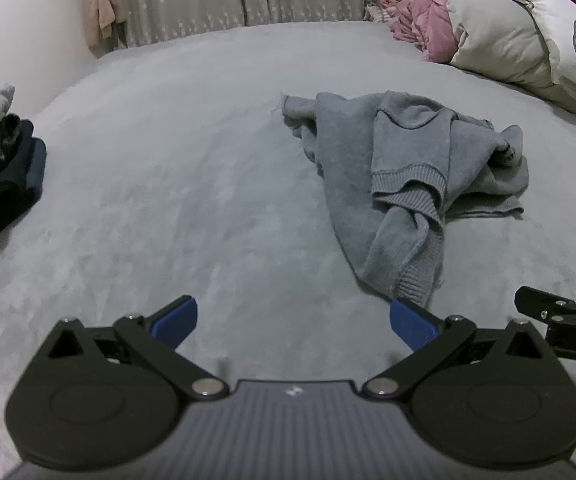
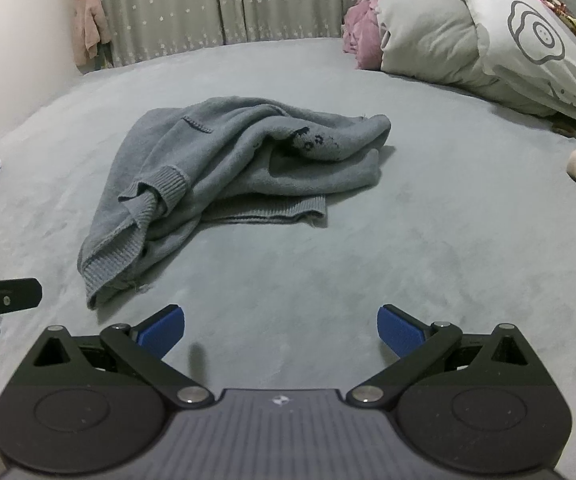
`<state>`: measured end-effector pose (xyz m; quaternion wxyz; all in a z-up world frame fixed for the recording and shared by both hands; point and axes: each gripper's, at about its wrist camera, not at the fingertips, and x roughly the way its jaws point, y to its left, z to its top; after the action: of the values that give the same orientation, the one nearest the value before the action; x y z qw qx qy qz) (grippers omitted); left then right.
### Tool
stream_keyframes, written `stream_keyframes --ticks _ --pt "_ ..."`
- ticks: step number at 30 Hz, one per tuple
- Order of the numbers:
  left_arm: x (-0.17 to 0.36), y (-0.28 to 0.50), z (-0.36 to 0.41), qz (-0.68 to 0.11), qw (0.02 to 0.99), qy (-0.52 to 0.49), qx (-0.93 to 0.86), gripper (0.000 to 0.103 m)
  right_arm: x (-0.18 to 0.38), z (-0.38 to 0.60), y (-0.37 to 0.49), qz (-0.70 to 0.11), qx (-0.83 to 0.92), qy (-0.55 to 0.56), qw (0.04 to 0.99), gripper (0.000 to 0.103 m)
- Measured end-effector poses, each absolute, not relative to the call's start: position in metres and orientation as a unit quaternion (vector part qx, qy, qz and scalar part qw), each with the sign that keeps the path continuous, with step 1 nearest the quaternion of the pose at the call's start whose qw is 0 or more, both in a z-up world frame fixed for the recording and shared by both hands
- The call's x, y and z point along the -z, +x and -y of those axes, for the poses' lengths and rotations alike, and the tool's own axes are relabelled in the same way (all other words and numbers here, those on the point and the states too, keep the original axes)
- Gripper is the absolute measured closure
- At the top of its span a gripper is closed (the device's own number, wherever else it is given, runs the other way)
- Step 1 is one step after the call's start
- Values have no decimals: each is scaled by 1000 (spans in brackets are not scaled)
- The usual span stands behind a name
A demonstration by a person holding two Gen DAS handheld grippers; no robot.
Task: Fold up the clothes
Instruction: 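Approach the grey sweater hem with the right gripper and close on it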
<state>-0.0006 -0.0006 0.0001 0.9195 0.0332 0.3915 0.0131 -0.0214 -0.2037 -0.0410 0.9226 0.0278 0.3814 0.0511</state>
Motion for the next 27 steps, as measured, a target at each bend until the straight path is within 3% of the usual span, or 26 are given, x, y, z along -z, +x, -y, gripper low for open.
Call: stream_keyframes --ticks 9,22,27 --pt "-5 -20 4 -392 920 7 -19 0 32 195 -25 -351 -54 4 935 1" --pt "-17 -16 -14 -335 942 -7 0 0 20 167 4 -359 -84 11 930 1" --pt "-17 -11 -21 -346 938 -22 7 0 30 160 22 -370 -77 30 925 1"
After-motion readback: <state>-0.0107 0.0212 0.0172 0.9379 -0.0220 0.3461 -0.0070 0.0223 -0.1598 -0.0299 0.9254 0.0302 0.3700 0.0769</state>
